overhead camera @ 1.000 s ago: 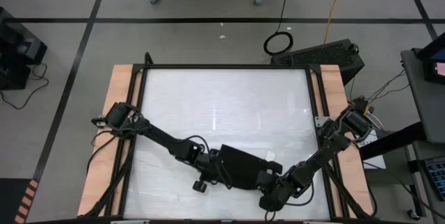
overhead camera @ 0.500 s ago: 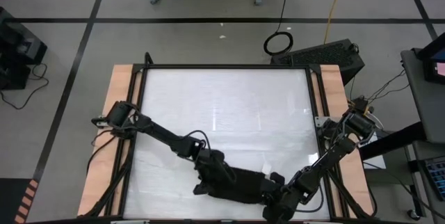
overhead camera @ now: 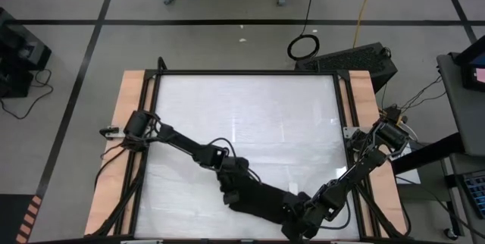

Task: Roll towel
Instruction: Roll the black towel

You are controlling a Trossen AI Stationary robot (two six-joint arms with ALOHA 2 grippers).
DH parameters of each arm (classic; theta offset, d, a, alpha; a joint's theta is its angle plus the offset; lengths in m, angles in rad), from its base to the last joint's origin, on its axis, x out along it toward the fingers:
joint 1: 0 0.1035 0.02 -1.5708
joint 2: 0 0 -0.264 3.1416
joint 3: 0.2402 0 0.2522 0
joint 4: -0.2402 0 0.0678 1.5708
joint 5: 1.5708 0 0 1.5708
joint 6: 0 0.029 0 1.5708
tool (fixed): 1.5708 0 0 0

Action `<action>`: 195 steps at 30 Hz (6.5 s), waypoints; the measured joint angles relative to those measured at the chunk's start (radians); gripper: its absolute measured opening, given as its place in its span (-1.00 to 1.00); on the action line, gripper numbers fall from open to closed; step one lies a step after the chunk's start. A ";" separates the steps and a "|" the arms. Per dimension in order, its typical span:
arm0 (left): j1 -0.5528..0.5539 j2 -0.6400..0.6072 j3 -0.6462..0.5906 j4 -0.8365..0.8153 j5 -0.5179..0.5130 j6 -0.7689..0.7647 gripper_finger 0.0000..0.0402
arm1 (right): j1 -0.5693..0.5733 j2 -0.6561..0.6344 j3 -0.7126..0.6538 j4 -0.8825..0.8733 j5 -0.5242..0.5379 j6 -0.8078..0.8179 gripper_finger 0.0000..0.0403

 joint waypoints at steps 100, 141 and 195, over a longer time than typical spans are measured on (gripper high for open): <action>0.031 -0.012 -0.004 -0.120 -0.018 0.078 -0.60 | -0.060 0.071 0.005 -0.004 0.132 -0.854 -0.23; -0.243 -0.250 -0.002 -0.243 -0.622 0.786 -0.19 | -0.059 0.074 0.001 -0.012 0.121 -0.765 -0.23; -0.077 -0.084 -0.003 -0.003 -0.096 0.305 -0.93 | -0.049 -0.027 -0.002 0.026 -0.108 -0.333 -0.93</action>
